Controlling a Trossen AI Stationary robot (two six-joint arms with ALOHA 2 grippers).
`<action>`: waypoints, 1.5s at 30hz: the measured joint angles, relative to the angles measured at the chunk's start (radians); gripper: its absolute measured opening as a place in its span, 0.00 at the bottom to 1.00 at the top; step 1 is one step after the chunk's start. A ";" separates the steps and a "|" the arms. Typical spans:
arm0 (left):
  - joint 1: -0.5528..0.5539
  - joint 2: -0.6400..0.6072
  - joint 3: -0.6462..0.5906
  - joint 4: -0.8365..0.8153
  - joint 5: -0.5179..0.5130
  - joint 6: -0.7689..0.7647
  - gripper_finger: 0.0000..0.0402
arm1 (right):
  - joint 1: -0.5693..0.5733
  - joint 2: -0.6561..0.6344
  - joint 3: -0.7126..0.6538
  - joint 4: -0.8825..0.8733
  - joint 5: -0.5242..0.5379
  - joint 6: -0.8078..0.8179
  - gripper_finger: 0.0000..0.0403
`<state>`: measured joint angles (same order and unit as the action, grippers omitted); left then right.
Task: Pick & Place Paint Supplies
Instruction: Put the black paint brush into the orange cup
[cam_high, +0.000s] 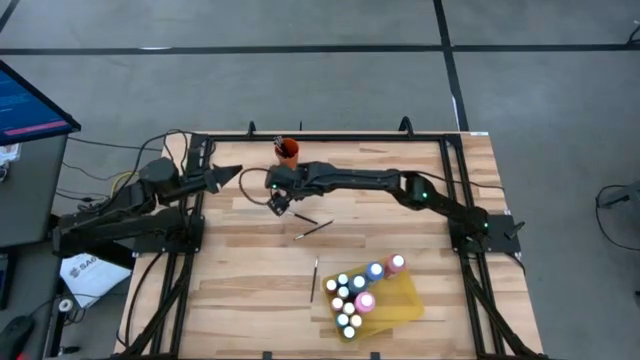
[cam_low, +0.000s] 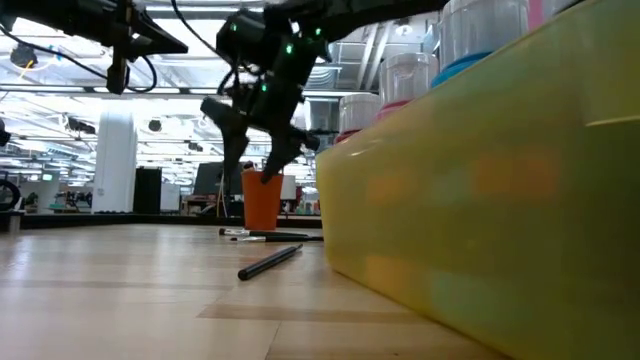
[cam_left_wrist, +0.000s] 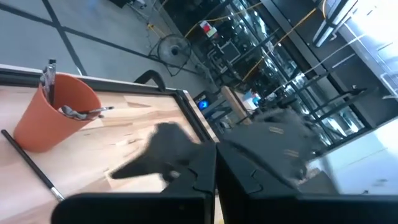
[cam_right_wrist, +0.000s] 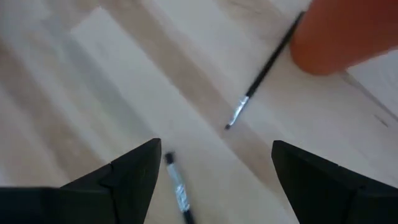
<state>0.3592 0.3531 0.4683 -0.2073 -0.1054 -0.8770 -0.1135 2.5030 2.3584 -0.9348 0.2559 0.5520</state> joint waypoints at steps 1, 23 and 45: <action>0.000 0.000 0.000 0.000 0.005 -0.001 0.00 | -0.007 0.003 -0.007 0.003 -0.004 0.011 0.75; 0.000 0.000 0.000 0.005 0.009 -0.003 0.00 | -0.032 0.125 -0.013 0.091 -0.061 0.036 0.75; 0.000 0.000 0.000 0.005 0.009 0.008 0.00 | -0.029 0.159 -0.008 0.091 -0.098 0.043 0.09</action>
<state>0.3592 0.3531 0.4683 -0.2020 -0.0959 -0.8688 -0.1425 2.6617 2.3505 -0.8437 0.1582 0.5949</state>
